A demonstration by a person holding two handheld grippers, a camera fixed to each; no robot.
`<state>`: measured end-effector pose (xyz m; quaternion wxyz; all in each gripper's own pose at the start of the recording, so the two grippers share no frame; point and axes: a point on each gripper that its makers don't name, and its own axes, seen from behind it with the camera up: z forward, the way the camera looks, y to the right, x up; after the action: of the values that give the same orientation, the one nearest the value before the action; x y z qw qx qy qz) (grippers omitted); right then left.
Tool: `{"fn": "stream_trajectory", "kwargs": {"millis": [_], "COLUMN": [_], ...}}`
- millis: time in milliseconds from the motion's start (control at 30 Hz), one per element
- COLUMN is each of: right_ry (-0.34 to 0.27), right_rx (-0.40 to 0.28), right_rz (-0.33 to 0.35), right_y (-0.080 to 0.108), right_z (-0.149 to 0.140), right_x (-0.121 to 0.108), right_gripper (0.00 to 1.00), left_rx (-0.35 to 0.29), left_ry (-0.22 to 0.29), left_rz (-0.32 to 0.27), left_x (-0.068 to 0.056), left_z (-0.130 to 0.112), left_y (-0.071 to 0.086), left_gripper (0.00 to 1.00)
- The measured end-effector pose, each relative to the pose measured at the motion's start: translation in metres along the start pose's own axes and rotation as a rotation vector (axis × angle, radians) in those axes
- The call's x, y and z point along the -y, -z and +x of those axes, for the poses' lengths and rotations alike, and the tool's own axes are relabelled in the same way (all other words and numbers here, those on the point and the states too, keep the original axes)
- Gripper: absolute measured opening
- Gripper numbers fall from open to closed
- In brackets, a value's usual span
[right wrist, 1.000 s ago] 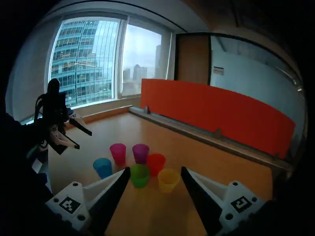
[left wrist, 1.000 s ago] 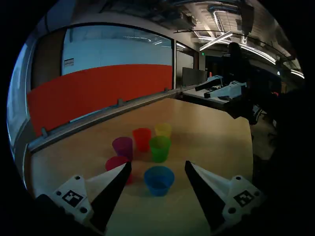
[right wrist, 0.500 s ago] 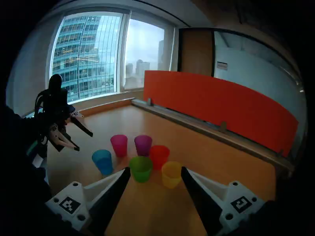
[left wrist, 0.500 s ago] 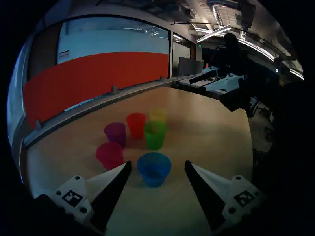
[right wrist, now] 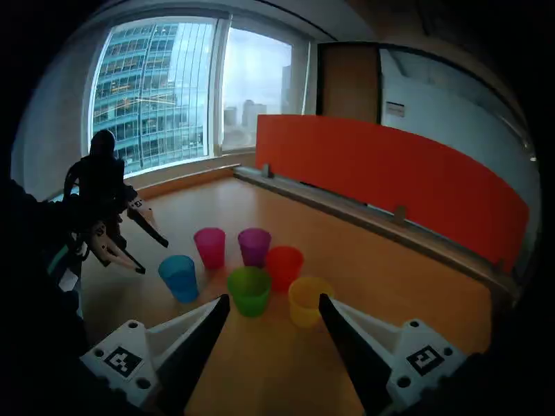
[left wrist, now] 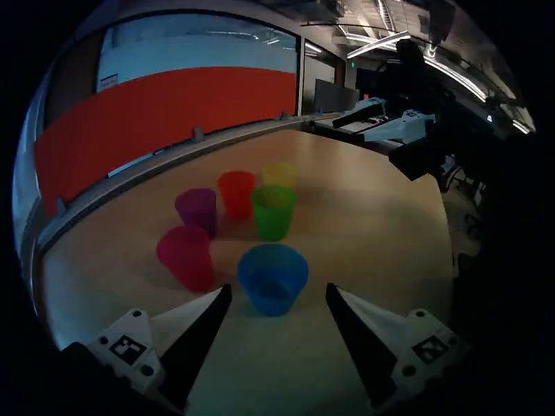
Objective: Pour water
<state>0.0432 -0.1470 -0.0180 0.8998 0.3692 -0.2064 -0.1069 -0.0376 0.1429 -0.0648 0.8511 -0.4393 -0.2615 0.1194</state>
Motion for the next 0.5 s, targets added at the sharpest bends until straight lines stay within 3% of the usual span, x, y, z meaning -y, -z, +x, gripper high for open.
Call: {"fn": "stream_trajectory", "kwargs": {"millis": [500], "right_ry": [0.011], "right_rx": [0.03], "right_rz": [0.026], "right_y": [-0.023], "right_z": [-0.01], "right_x": [0.002], "right_gripper": [1.0], "left_rx": [0.061], "left_ry": [0.016], "left_rz": [-0.024], "left_x": [0.005], "left_z": [-0.016], "left_y": [-0.029], "left_gripper": [1.0]}}
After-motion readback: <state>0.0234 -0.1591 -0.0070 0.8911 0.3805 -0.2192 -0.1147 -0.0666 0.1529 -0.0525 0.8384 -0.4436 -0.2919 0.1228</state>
